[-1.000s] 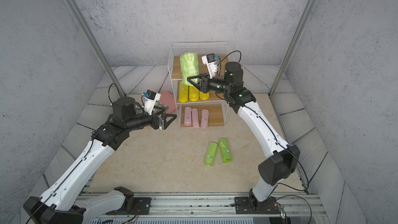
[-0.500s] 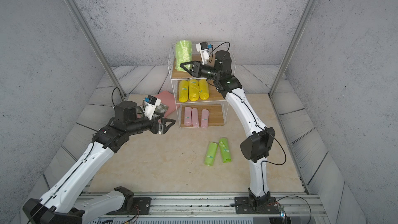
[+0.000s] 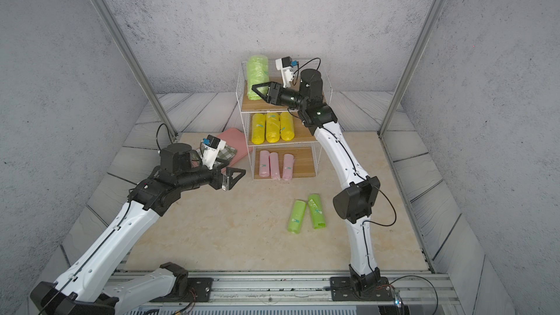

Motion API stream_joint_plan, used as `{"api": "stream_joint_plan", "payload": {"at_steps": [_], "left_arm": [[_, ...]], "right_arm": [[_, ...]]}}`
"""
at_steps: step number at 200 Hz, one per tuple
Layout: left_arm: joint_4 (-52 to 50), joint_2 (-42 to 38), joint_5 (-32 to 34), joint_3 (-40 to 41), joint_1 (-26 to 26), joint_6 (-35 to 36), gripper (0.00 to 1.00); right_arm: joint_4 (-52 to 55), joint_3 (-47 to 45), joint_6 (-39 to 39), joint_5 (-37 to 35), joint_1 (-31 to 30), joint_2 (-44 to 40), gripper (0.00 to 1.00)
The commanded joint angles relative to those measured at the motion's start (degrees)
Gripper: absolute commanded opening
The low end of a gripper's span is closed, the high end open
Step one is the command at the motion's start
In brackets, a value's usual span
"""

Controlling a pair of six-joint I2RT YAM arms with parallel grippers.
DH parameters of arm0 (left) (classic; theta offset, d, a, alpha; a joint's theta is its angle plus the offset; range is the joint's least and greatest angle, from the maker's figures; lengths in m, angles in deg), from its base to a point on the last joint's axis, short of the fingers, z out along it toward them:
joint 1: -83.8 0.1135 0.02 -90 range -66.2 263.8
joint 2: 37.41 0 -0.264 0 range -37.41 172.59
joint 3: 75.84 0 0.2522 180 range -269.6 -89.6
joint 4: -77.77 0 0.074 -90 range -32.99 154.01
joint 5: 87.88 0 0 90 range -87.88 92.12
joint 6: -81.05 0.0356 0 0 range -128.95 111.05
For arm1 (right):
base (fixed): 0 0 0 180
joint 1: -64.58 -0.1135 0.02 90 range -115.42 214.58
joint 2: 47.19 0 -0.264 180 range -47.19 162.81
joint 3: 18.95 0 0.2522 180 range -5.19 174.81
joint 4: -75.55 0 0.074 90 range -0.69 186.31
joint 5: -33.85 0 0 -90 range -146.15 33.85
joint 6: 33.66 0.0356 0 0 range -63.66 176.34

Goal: Sort the rolls of trash bags by color and place them on the shelf
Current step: Place the roll of trash bags on the shelf.

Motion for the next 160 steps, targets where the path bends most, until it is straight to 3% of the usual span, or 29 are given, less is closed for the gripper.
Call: {"api": "stream_joint_plan", "payload": {"at_steps": [1, 85, 129, 160], "left_arm": [[-0.3, -0.7, 0.5, 0.6, 0.5, 0.9, 0.97], [-0.2, -0.5, 0.9, 1.1, 0.6, 1.2, 0.97], [-0.2, -0.1, 1.2, 0.9, 0.6, 1.6, 0.97], [-0.2, -0.2, 1.5, 0.6, 0.6, 1.5, 0.97]], "right_arm": [[1.8, -1.9, -1.3, -1.3, 0.0, -0.1, 0.52], [3.4, -3.9, -2.0, -2.7, -0.1, -1.5, 0.63], [2.1, -10.5, -6.4, -6.8, 0.0, -6.9, 0.76], [4.6, -11.4, -9.9, -8.4, 0.0, -9.5, 0.78]]}}
